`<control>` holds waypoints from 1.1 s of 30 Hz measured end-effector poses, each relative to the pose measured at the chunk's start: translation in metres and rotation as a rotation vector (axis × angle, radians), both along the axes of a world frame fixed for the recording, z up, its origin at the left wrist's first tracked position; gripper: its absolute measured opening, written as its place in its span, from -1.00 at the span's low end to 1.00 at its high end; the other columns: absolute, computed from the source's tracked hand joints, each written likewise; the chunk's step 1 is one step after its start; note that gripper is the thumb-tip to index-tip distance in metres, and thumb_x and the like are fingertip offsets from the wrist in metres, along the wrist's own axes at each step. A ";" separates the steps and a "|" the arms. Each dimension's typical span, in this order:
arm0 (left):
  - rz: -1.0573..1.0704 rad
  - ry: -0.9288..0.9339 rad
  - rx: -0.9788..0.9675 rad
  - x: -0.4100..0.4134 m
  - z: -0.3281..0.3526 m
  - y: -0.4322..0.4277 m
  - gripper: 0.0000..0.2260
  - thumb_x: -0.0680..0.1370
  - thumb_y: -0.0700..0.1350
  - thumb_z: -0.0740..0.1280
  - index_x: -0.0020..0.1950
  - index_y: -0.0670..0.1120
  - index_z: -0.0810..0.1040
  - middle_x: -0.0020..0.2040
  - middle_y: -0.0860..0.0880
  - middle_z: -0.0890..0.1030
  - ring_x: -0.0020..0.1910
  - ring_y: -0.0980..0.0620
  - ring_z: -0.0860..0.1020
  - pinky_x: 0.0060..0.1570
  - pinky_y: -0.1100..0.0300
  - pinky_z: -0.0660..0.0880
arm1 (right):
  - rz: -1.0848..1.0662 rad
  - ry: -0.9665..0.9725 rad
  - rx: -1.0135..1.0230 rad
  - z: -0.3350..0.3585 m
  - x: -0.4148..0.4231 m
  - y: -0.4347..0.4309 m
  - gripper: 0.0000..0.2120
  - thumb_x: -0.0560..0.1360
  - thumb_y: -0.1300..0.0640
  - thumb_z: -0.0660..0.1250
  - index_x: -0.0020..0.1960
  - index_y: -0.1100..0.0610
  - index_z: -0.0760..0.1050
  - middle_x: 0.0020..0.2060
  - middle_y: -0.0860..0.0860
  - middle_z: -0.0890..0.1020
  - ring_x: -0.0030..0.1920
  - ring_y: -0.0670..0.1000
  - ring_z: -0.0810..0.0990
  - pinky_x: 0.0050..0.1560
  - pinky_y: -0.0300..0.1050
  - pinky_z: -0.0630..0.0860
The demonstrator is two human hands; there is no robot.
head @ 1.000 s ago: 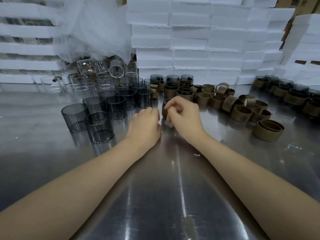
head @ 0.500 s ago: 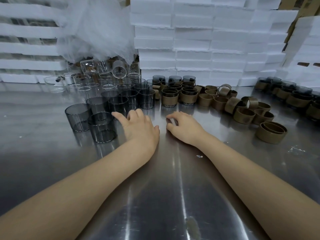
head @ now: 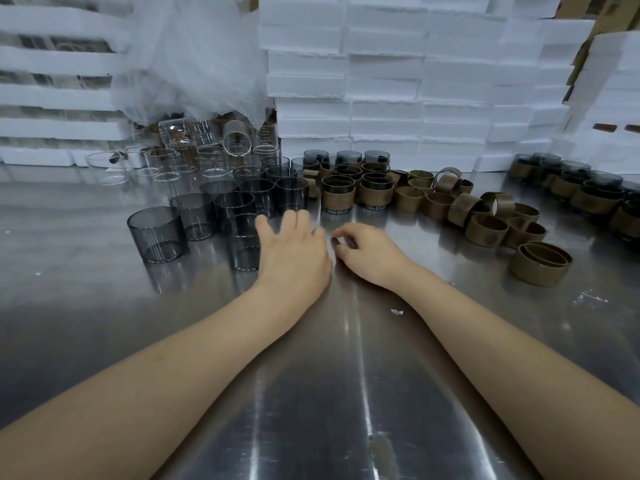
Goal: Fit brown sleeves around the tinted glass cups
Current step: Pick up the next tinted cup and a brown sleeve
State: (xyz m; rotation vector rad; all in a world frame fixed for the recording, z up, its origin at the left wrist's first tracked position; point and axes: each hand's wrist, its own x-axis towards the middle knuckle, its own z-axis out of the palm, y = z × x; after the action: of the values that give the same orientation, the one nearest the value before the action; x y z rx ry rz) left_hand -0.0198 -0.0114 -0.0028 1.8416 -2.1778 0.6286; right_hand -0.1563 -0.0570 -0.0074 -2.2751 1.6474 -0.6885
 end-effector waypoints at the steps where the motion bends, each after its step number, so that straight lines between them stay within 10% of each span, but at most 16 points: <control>1: -0.087 0.040 -0.031 -0.002 0.000 0.000 -0.74 0.60 -0.01 0.13 0.19 -0.08 0.48 0.17 -0.08 0.39 0.22 -0.09 0.33 0.27 -0.15 0.18 | -0.001 -0.028 0.008 0.000 -0.001 -0.001 -0.68 0.55 0.16 0.24 0.29 0.11 0.51 0.18 0.05 0.60 0.19 0.07 0.51 0.12 -0.13 0.37; 6: -0.463 0.378 -0.157 -0.009 0.000 0.001 -0.66 0.49 -0.15 0.28 0.27 -0.07 0.50 0.18 -0.05 0.46 0.21 -0.06 0.40 0.23 0.10 0.18 | 0.022 -0.244 0.022 0.004 -0.006 -0.002 -0.58 0.43 0.41 0.21 0.26 0.20 0.50 0.08 0.06 0.62 0.14 0.01 0.54 0.02 -0.21 0.39; 10: -0.260 0.764 -0.058 -0.007 -0.002 -0.004 -0.35 0.53 -0.03 0.35 0.54 -0.13 0.15 0.45 -0.11 0.23 0.44 -0.07 0.19 0.41 0.05 0.11 | 0.011 -0.381 0.066 0.003 -0.006 -0.004 -0.49 0.43 0.42 0.19 0.37 0.20 0.41 0.19 0.02 0.58 0.22 -0.05 0.51 0.22 -0.23 0.41; 14: -0.090 0.838 0.297 0.010 -0.004 -0.024 -0.42 0.57 0.17 0.28 0.47 -0.13 0.29 0.41 -0.12 0.39 0.39 -0.11 0.36 0.34 0.01 0.35 | 0.074 -0.361 0.124 0.001 -0.007 -0.003 -0.47 0.44 0.28 0.31 0.37 0.02 0.36 0.08 -0.12 0.53 0.10 -0.10 0.51 -0.04 -0.33 0.40; 18: -0.223 0.896 0.276 0.013 -0.006 -0.026 -0.65 0.55 0.12 0.35 0.25 -0.03 0.48 0.16 0.03 0.58 0.13 0.07 0.52 0.00 0.22 0.39 | 0.108 -0.381 0.115 -0.002 -0.007 -0.001 -0.39 0.37 0.19 0.48 0.35 0.09 0.33 0.11 -0.09 0.56 0.12 -0.11 0.55 0.13 -0.26 0.46; 24: -0.535 1.142 0.298 0.009 -0.005 -0.022 -0.38 0.54 0.01 0.40 0.54 0.14 0.21 0.43 0.09 0.38 0.35 0.17 0.40 0.37 0.12 0.38 | 0.055 -0.601 -0.197 0.005 -0.005 0.002 -0.40 0.27 0.23 0.57 0.16 0.03 0.30 -0.08 -0.20 0.54 -0.11 -0.38 0.51 -0.10 -0.52 0.38; 33: -0.580 1.267 0.360 0.010 -0.007 -0.027 -0.43 0.54 -0.06 0.42 0.49 0.19 0.28 0.19 0.10 0.57 0.19 0.17 0.55 0.08 0.29 0.51 | 0.112 -0.626 -0.280 0.006 -0.003 0.005 -0.43 0.28 0.28 0.55 0.20 -0.02 0.42 0.07 -0.15 0.57 0.09 -0.23 0.54 0.09 -0.43 0.41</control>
State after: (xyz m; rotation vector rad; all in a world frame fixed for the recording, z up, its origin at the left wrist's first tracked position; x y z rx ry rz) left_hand -0.0103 -0.0386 -0.0094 1.0229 -1.7059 -0.8700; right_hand -0.1592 -0.0524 -0.0011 -1.9871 1.1715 -1.4905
